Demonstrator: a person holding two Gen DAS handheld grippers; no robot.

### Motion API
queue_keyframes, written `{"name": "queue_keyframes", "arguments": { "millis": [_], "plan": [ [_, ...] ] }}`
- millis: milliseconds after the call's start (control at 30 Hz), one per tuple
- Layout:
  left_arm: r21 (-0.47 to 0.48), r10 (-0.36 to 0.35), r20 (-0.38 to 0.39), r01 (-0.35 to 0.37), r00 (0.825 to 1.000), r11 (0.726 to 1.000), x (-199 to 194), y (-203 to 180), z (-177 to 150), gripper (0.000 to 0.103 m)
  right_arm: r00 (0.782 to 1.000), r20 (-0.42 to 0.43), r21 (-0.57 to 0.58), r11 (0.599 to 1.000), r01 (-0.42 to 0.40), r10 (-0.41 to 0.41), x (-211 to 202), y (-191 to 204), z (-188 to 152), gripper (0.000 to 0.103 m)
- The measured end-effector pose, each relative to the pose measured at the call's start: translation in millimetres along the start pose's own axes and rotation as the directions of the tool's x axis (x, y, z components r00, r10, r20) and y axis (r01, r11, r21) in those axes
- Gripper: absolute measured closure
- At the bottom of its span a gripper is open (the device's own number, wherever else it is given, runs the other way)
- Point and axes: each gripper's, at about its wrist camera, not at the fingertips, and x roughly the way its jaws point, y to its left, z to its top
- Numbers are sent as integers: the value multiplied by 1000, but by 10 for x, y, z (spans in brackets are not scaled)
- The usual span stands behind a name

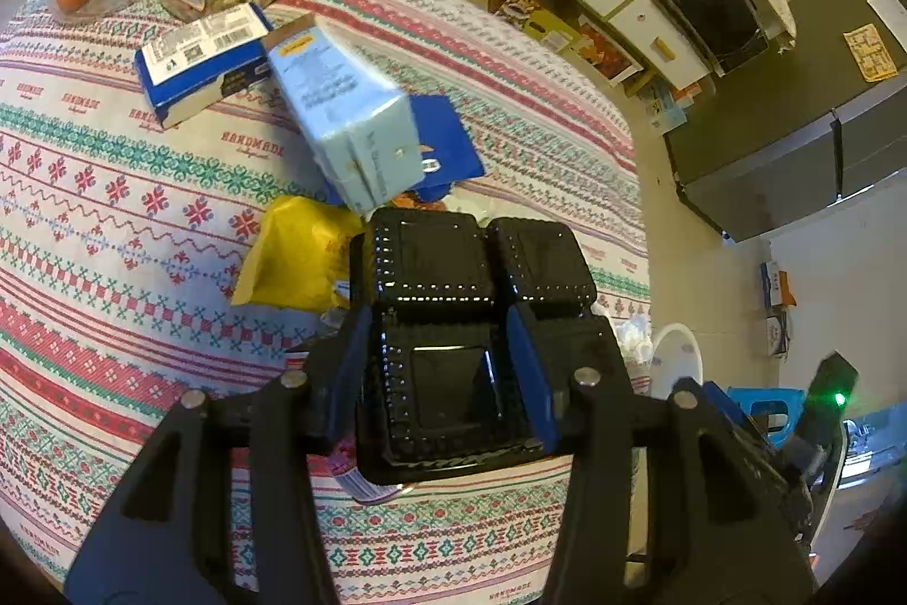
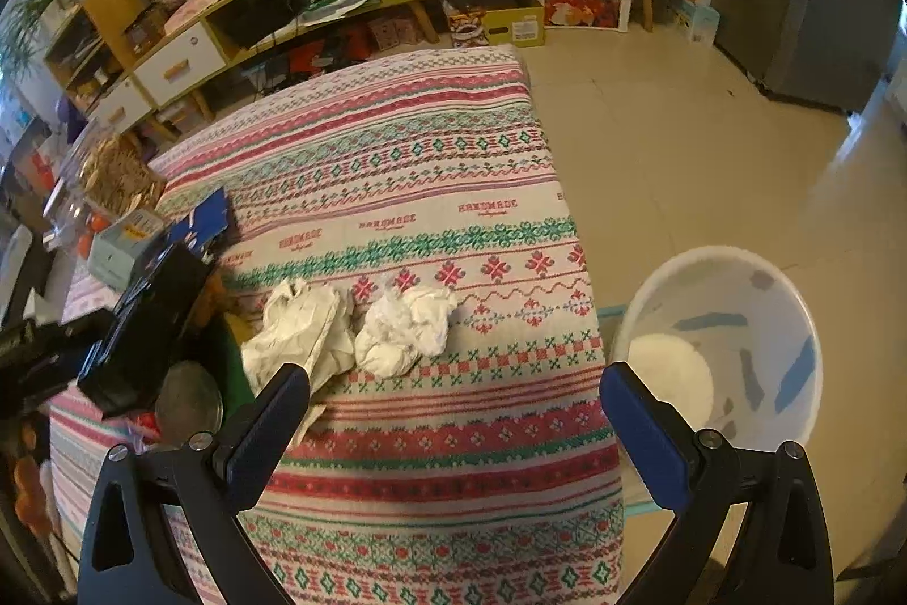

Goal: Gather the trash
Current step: 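Grasp white milk carton with left tool while right tool grasps crumpled white tissue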

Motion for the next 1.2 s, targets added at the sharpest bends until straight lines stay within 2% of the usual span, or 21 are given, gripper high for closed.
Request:
{"name": "queue_keyframes", "arguments": {
  "millis": [167,267,300,333,433,567,600,633,733,833,867,933,1067,1200],
  "plan": [
    [28,-8,62,6,998,1000,-233,11,-25,53,1000,-18,43,999,-19,20,100,2,53,0],
    [46,-9,82,5,997,999,-337,40,-36,53,999,-11,12,999,-40,41,97,127,59,0],
    [46,-9,91,5,996,999,-373,65,-42,66,999,-7,0,999,-39,39,91,171,60,1],
    [55,-12,84,8,996,998,-374,75,-38,103,999,-1,-20,999,-44,44,82,243,57,1],
    [63,-11,68,6,998,998,-370,124,-36,101,997,-4,-58,995,-76,76,118,390,50,4],
    [52,-1,56,-2,998,999,-352,162,-40,101,995,-40,-79,992,-98,95,267,530,15,24],
    [48,2,53,-5,999,999,-356,156,-36,95,994,-47,-77,992,-100,96,303,546,8,27],
    [41,4,53,-7,999,999,-376,187,-30,83,994,-54,-74,992,-100,96,347,555,1,29],
    [-6,30,79,-30,996,1000,-447,334,8,58,991,-75,-59,992,-114,109,475,581,-18,33],
    [-40,42,88,-39,995,998,-491,464,46,54,983,-103,-38,987,-155,150,585,583,-35,46],
    [-43,53,91,-49,994,998,-492,495,59,53,982,-103,-37,986,-164,160,590,583,-34,53],
    [-38,86,94,-83,992,996,-457,524,87,44,974,-107,-34,978,-204,199,581,594,-27,71],
    [-66,143,62,-138,988,988,-260,598,209,43,974,-106,-58,977,-205,198,488,605,-50,75],
    [-116,165,40,-160,985,980,-97,568,462,43,973,-100,-65,974,-216,209,339,535,-68,77]
  ]
}}
